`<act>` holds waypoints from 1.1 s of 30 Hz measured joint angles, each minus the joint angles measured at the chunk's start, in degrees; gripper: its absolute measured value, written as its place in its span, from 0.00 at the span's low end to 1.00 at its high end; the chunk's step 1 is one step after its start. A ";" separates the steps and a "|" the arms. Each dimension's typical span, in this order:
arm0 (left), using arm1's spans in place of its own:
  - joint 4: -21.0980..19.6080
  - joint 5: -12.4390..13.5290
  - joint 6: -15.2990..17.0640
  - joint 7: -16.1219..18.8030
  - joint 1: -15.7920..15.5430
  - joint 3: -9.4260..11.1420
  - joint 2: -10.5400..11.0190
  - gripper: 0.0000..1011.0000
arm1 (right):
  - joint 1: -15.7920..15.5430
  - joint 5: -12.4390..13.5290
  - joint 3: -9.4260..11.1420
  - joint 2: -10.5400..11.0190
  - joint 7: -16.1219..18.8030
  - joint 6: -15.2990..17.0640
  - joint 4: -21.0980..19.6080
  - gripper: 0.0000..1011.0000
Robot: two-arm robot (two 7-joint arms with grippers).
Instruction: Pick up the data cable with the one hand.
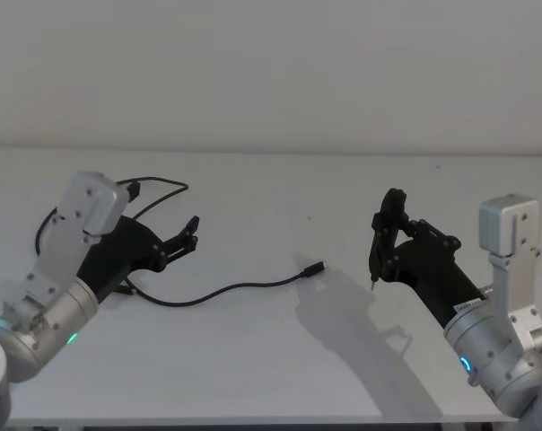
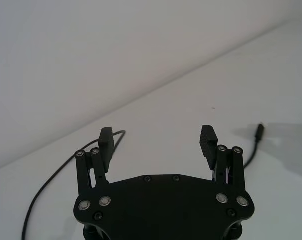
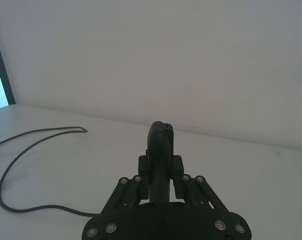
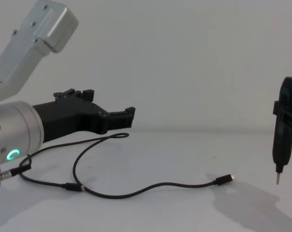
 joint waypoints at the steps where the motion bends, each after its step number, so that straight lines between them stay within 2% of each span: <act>1: 0.00 0.00 0.00 0.00 0.00 0.00 0.00 0.99 | 0.00 0.00 0.00 0.00 0.00 0.00 0.00 0.27; 8: -0.22 -1.81 2.09 -6.33 -2.00 0.33 2.35 0.99 | 0.00 0.00 0.00 0.00 0.00 0.00 0.00 0.27; 14: 2.26 -3.03 4.07 -14.03 -6.09 1.48 4.48 0.99 | 0.00 0.00 -0.01 0.00 0.00 0.00 0.00 0.27; 15: 2.26 -3.03 4.07 -14.03 -6.09 1.48 4.48 0.99 | 0.00 0.00 -0.01 0.00 0.00 0.00 0.00 0.27; 18: 5.25 -3.17 4.67 -18.73 -9.54 2.79 5.07 0.99 | 0.00 0.00 0.00 0.00 0.00 0.00 0.00 0.27; 24: 10.35 -3.02 4.83 -25.24 -14.50 5.19 5.03 0.99 | 0.00 0.00 0.00 0.00 0.00 0.00 0.00 0.27; 29: 14.00 -2.64 4.54 -29.18 -17.74 7.13 4.42 0.99 | 0.00 0.00 0.00 0.00 0.00 0.00 0.00 0.27; 33: 15.83 -2.49 4.25 -31.04 -19.36 8.26 4.02 0.99 | 0.00 0.00 0.00 0.00 0.00 0.00 0.00 0.27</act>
